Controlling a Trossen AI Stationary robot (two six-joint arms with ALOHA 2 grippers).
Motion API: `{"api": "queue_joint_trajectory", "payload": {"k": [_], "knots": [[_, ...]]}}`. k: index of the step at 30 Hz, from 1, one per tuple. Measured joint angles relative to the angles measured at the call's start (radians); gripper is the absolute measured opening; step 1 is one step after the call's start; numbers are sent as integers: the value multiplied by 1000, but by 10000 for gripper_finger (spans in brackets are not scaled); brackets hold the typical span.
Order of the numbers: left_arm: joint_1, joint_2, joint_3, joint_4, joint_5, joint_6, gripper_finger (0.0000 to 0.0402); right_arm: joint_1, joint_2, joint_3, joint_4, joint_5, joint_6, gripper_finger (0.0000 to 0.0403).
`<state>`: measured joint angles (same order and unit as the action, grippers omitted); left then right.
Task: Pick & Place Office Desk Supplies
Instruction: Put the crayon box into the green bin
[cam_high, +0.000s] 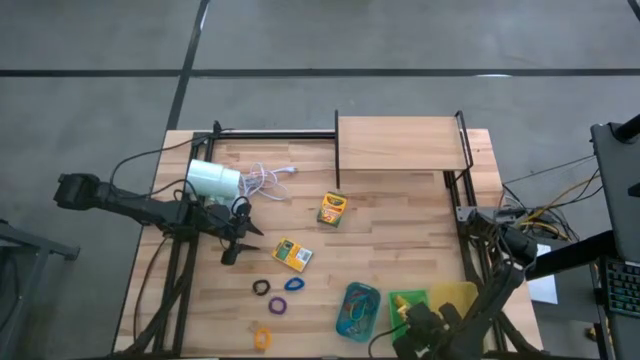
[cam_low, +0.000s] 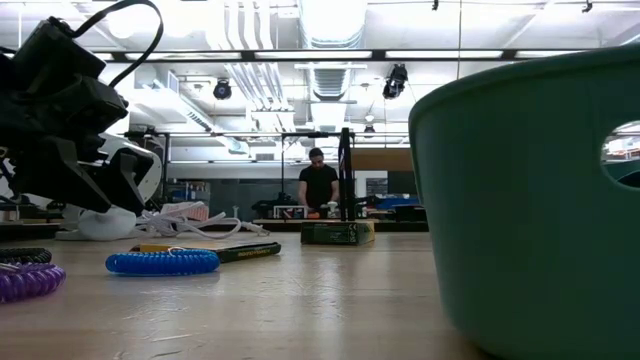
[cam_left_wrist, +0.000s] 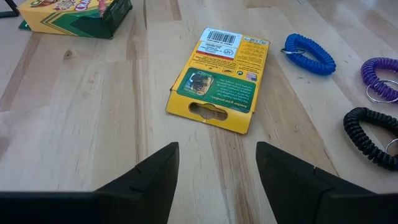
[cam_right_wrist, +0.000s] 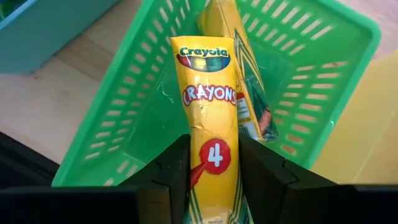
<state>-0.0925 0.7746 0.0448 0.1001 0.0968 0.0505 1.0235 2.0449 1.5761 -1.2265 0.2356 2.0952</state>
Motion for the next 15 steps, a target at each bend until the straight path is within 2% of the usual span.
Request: {"api": "queue_joint_trajectory", "payload": {"k": [4, 15], "knots": [[0, 0, 0, 0, 0, 0, 216, 0, -3, 0, 3, 3, 0, 131], [0, 0, 0, 0, 0, 0, 216, -1, -8, -1, 7, 37, 12, 219]]}}
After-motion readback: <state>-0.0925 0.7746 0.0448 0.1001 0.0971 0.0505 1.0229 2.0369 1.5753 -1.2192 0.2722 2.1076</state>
